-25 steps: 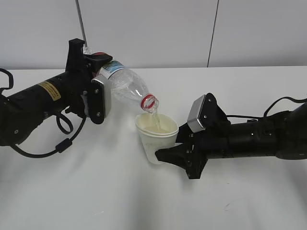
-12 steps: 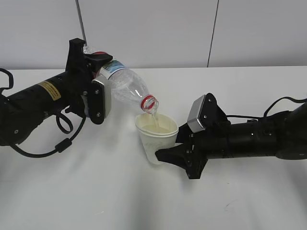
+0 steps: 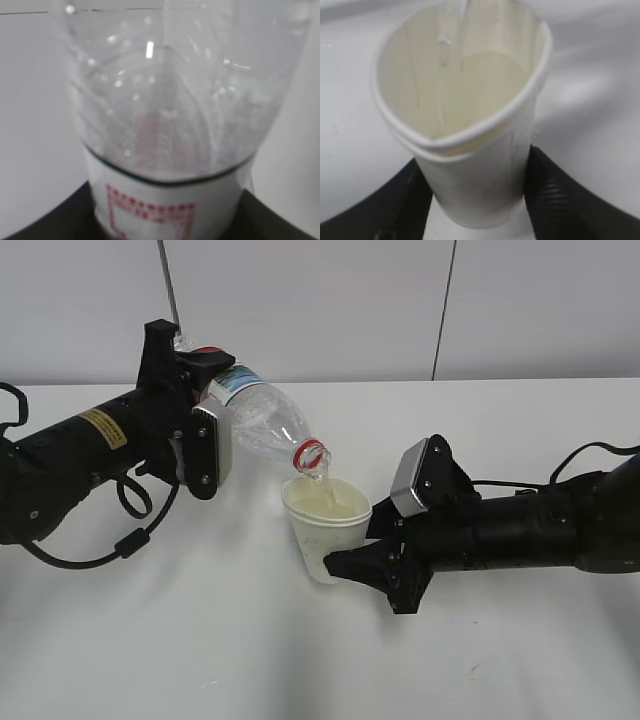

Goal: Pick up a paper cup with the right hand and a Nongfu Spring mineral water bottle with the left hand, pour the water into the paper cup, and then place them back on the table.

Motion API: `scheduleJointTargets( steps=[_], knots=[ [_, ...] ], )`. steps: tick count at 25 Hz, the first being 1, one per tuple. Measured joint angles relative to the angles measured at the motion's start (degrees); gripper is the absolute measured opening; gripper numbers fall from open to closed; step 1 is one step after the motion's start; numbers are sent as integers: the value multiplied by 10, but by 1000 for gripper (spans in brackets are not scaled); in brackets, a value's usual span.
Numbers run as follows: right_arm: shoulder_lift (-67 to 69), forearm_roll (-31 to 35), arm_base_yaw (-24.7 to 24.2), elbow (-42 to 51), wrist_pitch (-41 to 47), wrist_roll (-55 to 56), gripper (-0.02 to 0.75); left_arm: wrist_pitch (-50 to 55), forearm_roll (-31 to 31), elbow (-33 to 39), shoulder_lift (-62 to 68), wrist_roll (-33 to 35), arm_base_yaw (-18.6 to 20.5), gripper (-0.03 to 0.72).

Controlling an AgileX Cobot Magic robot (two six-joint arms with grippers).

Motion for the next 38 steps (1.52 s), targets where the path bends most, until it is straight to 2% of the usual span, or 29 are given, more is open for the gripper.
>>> scheduleJointTargets(
  steps=[4, 12, 15, 19, 24, 27, 31, 35, 38],
  knots=[
    [0, 0, 0, 0, 0, 0, 412, 0, 0, 0, 0, -4, -1, 367],
    [0, 4, 0, -3, -7, -38, 412, 0, -36, 46, 0, -86, -21, 367],
    [0, 10, 0, -3, -7, -45, 412, 0, -78, 58, 0, -161, -31, 367],
    [0, 38, 0, -3, -7, -73, 412, -6, -121, 59, 0, -304, -33, 367],
    [0, 145, 0, -3, -7, -108, 412, -13, -133, 59, 0, -517, -33, 366],
    [0, 215, 0, -3, -7, -136, 412, -13, -133, 59, 0, -617, -33, 366],
    [6, 297, 0, -3, -7, -162, 412, -13, -133, 59, 0, -703, -33, 366],
    [26, 362, 0, -4, -13, -175, 412, -17, -130, 59, 6, -744, -33, 366],
    [49, 383, 0, -4, -46, -178, 412, -25, -117, 59, 21, -770, -33, 366]
  ],
)
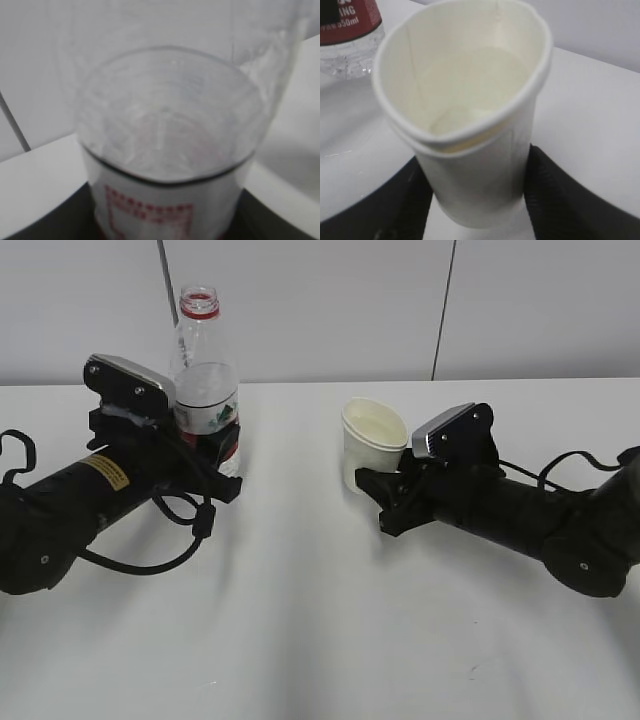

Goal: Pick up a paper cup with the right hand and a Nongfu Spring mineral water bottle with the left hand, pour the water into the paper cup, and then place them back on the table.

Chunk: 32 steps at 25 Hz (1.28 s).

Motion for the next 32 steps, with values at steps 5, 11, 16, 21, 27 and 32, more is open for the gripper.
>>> scheduleJointTargets(
  steps=[5, 11, 16, 21, 27, 32],
  knots=[
    [29, 25, 0, 0, -43, -24, 412, -41, 19, 0, 28, -53, 0, 366],
    [56, 28, 0, 0, -61, -34, 412, -49, 51, 0, 50, -91, 0, 366],
    [59, 28, 0, 0, -61, -40, 412, -52, 60, 0, 70, -99, 0, 366],
    [69, 29, 0, 0, -65, -43, 412, -54, 71, 0, 85, -110, 0, 366],
    [95, 35, 0, -1, -81, -49, 411, -52, 76, 0, 85, -111, 0, 366],
    [97, 35, 0, -1, -82, -49, 426, -51, 77, 0, 85, -112, 0, 375]
  ],
)
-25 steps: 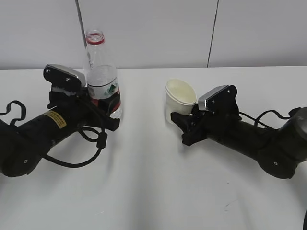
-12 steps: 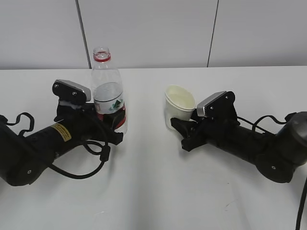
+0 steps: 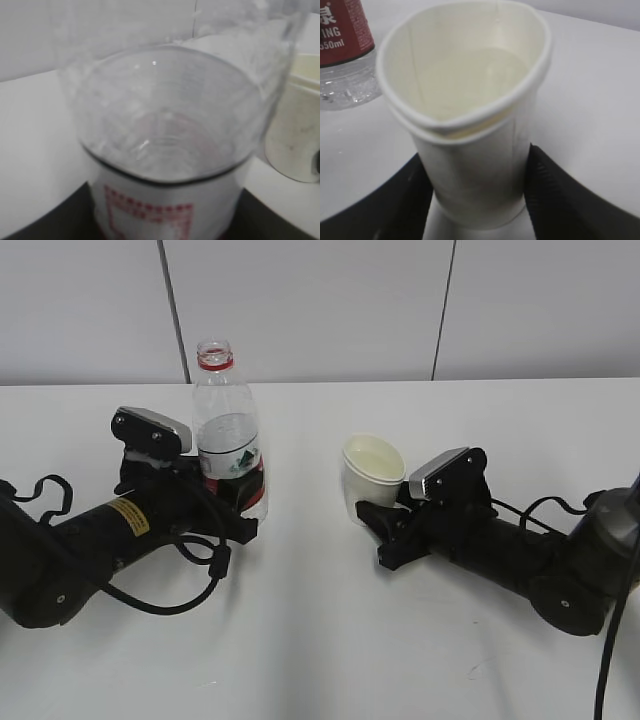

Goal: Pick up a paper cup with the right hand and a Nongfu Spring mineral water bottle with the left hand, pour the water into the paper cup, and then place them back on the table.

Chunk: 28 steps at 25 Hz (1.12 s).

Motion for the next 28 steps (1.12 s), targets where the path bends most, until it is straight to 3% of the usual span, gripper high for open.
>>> scheduleJointTargets(
  steps=[5, 7, 16, 24, 28],
  knots=[
    [1, 6, 0, 5, -8, 0, 609, 3, -1, 0, 0, -1, 0, 496],
    [1, 9, 0, 18, -9, 0, 645, 3, -2, -1, 0, -1, 0, 542],
    [-59, 61, 0, 115, -9, -1, 648, 5, -18, 58, -25, 12, 0, 582],
    [-91, 162, 0, 157, -10, -1, 613, 5, -112, 124, -79, 71, 0, 583],
    [-91, 231, -12, 157, -10, -16, 599, 5, -177, 131, -85, 107, 23, 583]
  ],
)
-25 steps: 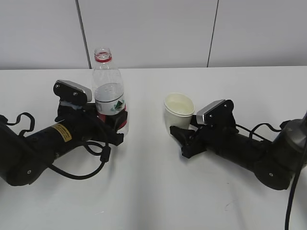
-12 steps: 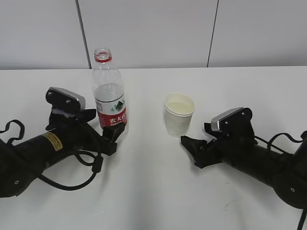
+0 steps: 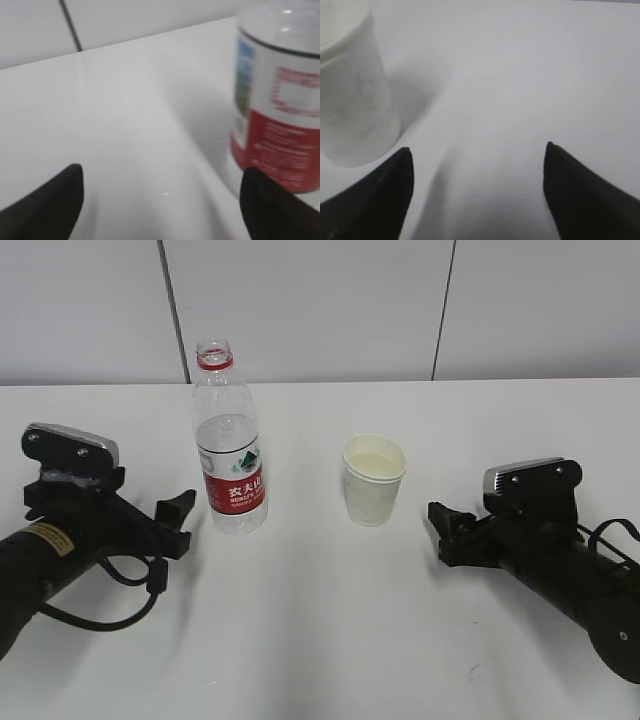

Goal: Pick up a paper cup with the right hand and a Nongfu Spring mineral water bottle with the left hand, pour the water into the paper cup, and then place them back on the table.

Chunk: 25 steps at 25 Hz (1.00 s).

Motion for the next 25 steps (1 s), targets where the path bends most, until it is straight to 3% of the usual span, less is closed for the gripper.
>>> scheduleJointTargets(
  steps=[11, 18, 25],
  knots=[
    [0, 23, -76, -55, 0, -3, 589, -8, -21, -19, -3, 47, 129, 583],
    [-2, 21, -78, -105, 82, -2, 589, 129, -26, -89, -7, 63, 141, 583],
    [-59, 22, -84, -139, 263, 10, 589, 311, -83, -153, -55, 127, 143, 583]
  ],
)
